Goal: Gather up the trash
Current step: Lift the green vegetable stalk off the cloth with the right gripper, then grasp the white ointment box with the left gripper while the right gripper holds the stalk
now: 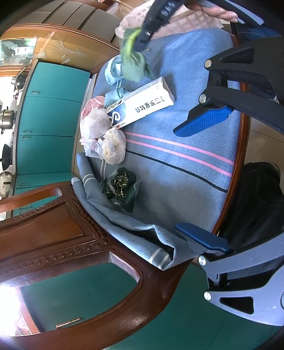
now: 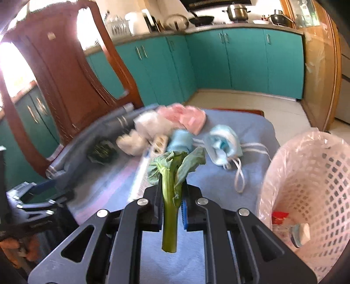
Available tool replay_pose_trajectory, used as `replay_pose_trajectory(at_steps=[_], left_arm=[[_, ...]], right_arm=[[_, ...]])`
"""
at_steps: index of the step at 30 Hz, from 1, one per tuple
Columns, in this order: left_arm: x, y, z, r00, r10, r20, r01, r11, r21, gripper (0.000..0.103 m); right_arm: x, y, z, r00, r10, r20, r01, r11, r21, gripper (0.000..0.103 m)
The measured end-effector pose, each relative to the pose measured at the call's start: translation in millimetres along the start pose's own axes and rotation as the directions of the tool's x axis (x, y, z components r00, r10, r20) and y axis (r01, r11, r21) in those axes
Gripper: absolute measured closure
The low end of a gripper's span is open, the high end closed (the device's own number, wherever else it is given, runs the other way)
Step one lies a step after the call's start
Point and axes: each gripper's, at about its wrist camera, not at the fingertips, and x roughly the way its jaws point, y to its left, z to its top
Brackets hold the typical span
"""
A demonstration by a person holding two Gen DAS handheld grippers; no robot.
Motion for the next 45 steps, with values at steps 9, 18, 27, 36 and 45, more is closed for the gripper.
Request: replay_pose_trajectory(at_steps=[9,18,27,36,45], left_arm=[[0,2,-2,1.000,-0.004,-0.008,0.004,1.000,-0.005,0.022],[0,3,-2,1.000,-0.003,-0.008,0.003,1.000,-0.008,0.022],[0,4,-3,1.000,-0.002,-0.009,0.002,1.000,-0.008,0.022],[0,0,-4,1.000,-0.010,-0.011,0.010,1.000,-0.002,0.022],[0,-15,-2,0.999,-0.049,-0.005,0.049,0.999,0.010,0.022]], right_arm=[[22,9,-11,0.996,-0.019,-0.091,0.016,0.999,-0.030,0.068],[25,10,-12,0.996,0.005,-0.085,-0.007,1.000,-0.013,0.061],[18,20,-9,0.997,0.048,-0.060,-0.051,0.998,-0.048,0.088],[2,8,-2,0.999,0.038,0.012,-0.038,0.999,0.007,0.088],[2,0,-2,1.000,0.005,0.012,-0.006,1.000,0.028,0.088]])
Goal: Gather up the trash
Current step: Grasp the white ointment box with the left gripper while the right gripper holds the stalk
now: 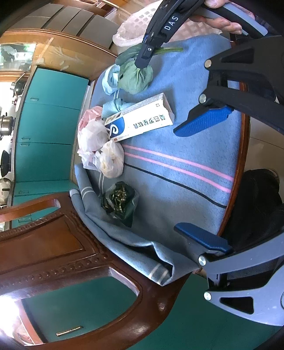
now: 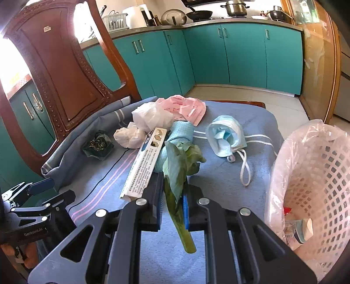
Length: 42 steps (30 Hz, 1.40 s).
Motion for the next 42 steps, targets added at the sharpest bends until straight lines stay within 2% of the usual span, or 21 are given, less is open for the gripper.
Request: replay_pose_trajectory(at_steps=[3,7,11,15,20,22,29,31,35,42], left_arm=[[2,0,1,1.000,-0.012,-0.011,0.012,1.000,-0.011,0.022],[11,-3,10,0.995,-0.088,-0.039,0.086,0.994,-0.063,0.021],[23,-27,26,0.988,-0.149,-0.041,0.148,0.989,-0.032,0.019],[49,-46,42,0.967,-0.233,-0.103,0.227,0.972,-0.066,0.018],[72,-64,49,0.945,-0.282,-0.167,0.265,0.957,-0.118,0.018],[77,-72,50,0.939,-0.293,-0.178,0.277,0.955,-0.110,0.018],[97,-83,45,0.942,-0.259,-0.213,0.240,0.964,-0.112,0.019],[101,-83,42,0.946,-0.241,-0.217,0.222,0.969,-0.110,0.023],[100,-87,39,0.963,-0.188,-0.191,0.182,0.982,-0.052,0.050],[85,-72,30,0.965,-0.206,-0.162,0.200,0.978,-0.051,0.058]], right_arm=[[-1,-3,0,1.000,-0.011,0.007,0.011,1.000,0.012,0.088],[-7,-6,2,0.999,-0.036,0.039,0.035,0.999,0.021,0.088],[-11,-10,4,0.997,-0.046,0.062,0.044,0.998,0.039,0.088],[-14,-17,6,0.995,-0.058,0.078,0.052,0.996,0.073,0.088],[-19,-28,7,0.993,-0.072,0.095,0.061,0.992,0.115,0.088],[-22,-32,9,0.992,-0.076,0.104,0.062,0.990,0.129,0.088],[-25,-39,11,0.990,-0.082,0.116,0.064,0.986,0.153,0.088],[-26,-40,12,0.990,-0.082,0.118,0.063,0.986,0.156,0.088],[-26,-40,12,0.990,-0.079,0.114,0.061,0.987,0.151,0.088],[-21,-32,10,0.993,-0.067,0.100,0.055,0.991,0.120,0.088]])
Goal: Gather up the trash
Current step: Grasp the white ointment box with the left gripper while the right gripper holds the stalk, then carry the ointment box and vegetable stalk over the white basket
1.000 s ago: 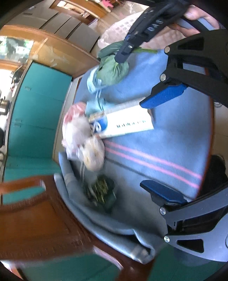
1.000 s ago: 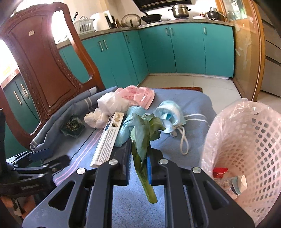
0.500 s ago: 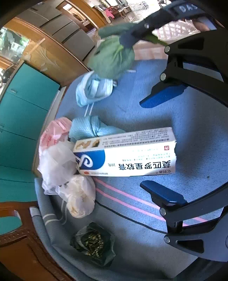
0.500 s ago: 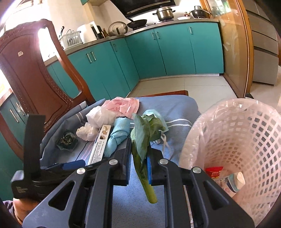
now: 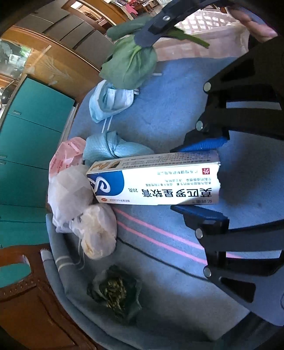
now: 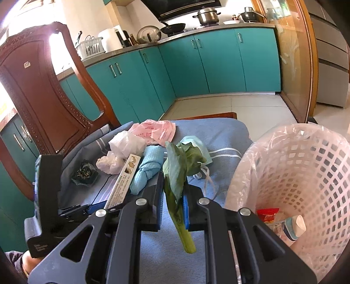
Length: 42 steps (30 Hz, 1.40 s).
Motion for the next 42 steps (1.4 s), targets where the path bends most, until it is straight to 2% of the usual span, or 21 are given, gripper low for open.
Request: replay_pose_trajectory(at_steps=[5,10,15,19,22,28,32,35,39,42], left_arm=[[-28,22,-13,0.998,0.037,0.059,-0.037,0.999,-0.006,0.058],[-63,38,-26,0.984,0.101,0.144,-0.105,0.994,0.018,0.058],[-63,38,-32,0.984,0.115,0.136,-0.123,0.991,0.054,0.058],[-56,37,-40,0.987,0.125,0.103,-0.132,0.989,0.065,0.058],[-57,37,-40,0.983,0.139,0.119,-0.147,0.987,0.064,0.058],[-78,34,-40,0.969,0.161,0.189,-0.177,0.982,0.071,0.058],[-89,26,-39,0.959,0.169,0.226,-0.194,0.977,0.090,0.058],[-99,18,-36,0.958,0.144,0.247,-0.175,0.979,0.106,0.058],[-107,2,-33,0.959,0.102,0.263,-0.141,0.981,0.136,0.058],[-106,-17,-31,0.964,0.054,0.261,-0.101,0.980,0.170,0.058]], right_arm=[[2,7,-3,1.000,0.017,-0.018,-0.018,1.000,-0.024,0.088],[11,24,-11,0.996,0.050,-0.072,-0.055,0.996,-0.071,0.088],[24,47,-24,0.989,0.060,-0.134,-0.080,0.986,-0.147,0.088],[27,50,-27,0.987,0.055,-0.150,-0.079,0.985,-0.156,0.088],[24,45,-26,0.988,0.056,-0.144,-0.077,0.987,-0.141,0.088],[13,40,-19,0.994,0.066,-0.092,-0.076,0.990,-0.120,0.088],[-13,21,-5,0.997,0.072,-0.003,-0.072,0.996,-0.059,0.088],[-28,8,2,0.997,0.065,0.047,-0.064,0.998,-0.027,0.088],[-63,-30,11,0.990,0.028,0.136,-0.036,0.998,0.055,0.088],[-87,-67,13,0.982,-0.049,0.182,0.026,0.991,0.128,0.088]])
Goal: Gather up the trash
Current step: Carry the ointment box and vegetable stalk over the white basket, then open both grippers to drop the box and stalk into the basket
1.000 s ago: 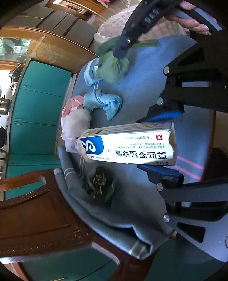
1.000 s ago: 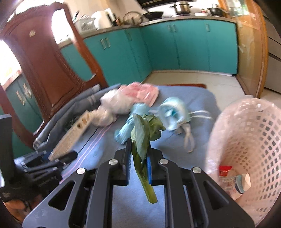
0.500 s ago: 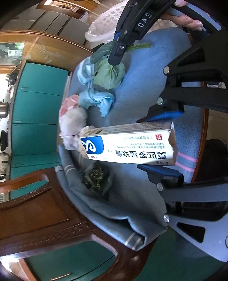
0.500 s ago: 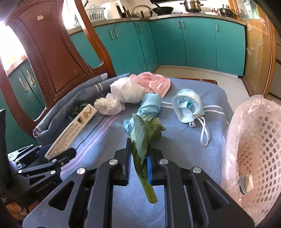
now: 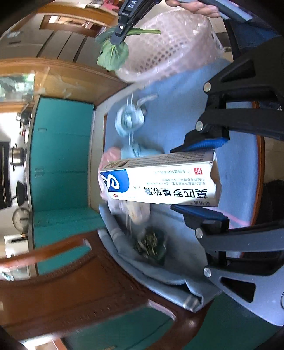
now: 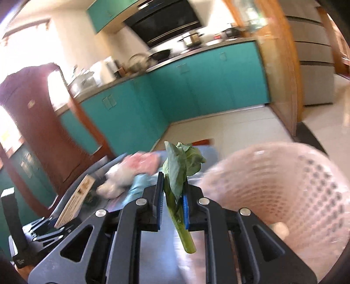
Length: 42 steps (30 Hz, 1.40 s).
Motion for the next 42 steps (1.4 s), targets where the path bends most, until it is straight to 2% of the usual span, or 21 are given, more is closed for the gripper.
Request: replay_pose_trajectory(at_steps=[4,7,10,12,16,19,24,27,31,34,35,36,40,42], left_arm=[[4,-28,6,0.998,-0.068,0.000,0.068,0.997,0.040,0.058],[7,-50,8,0.992,-0.127,-0.015,0.128,0.990,0.058,0.058],[12,-77,10,0.982,-0.186,-0.041,0.189,0.978,0.090,0.058],[15,-95,10,0.968,-0.243,-0.062,0.249,0.962,0.108,0.058],[24,-122,11,0.948,-0.303,-0.094,0.313,0.941,0.128,0.057],[36,-146,22,0.919,-0.372,-0.128,0.387,0.914,0.122,0.057],[52,-180,26,0.892,-0.414,-0.183,0.442,0.883,0.156,0.053],[56,-191,21,0.886,-0.420,-0.198,0.454,0.873,0.177,0.050],[54,-195,17,0.879,-0.434,-0.196,0.468,0.863,0.190,0.041],[51,-190,18,0.876,-0.446,-0.182,0.476,0.858,0.193,0.037],[49,-188,18,0.880,-0.443,-0.171,0.471,0.860,0.194,0.033],[46,-184,19,0.887,-0.435,-0.157,0.459,0.866,0.196,0.031],[41,-162,21,0.898,-0.420,-0.131,0.438,0.883,0.168,0.029],[39,-149,20,0.905,-0.407,-0.123,0.421,0.897,0.134,0.029]], right_arm=[[-17,-44,6,0.991,-0.133,0.027,0.131,0.989,0.066,0.088],[-30,-76,7,0.985,-0.173,0.026,0.168,0.976,0.141,0.088],[-33,-93,3,0.979,-0.203,-0.013,0.202,0.965,0.166,0.088],[-32,-98,0,0.978,-0.207,-0.032,0.209,0.962,0.173,0.088],[-26,-100,-5,0.978,-0.198,-0.066,0.206,0.966,0.158,0.088],[-23,-98,-8,0.975,-0.204,-0.087,0.214,0.967,0.136,0.088],[-19,-103,-7,0.972,-0.207,-0.112,0.223,0.963,0.149,0.088],[-13,-108,-10,0.966,-0.209,-0.151,0.233,0.959,0.162,0.088],[-4,-107,-12,0.958,-0.216,-0.187,0.247,0.954,0.167,0.085],[1,-109,-13,0.955,-0.215,-0.206,0.255,0.948,0.192,0.068],[0,-110,-14,0.954,-0.218,-0.205,0.259,0.945,0.201,0.059],[0,-111,-13,0.954,-0.222,-0.201,0.263,0.941,0.212,0.055],[-1,-114,-13,0.955,-0.221,-0.196,0.264,0.937,0.228,0.046],[0,-113,-13,0.955,-0.221,-0.197,0.264,0.936,0.231,0.045]])
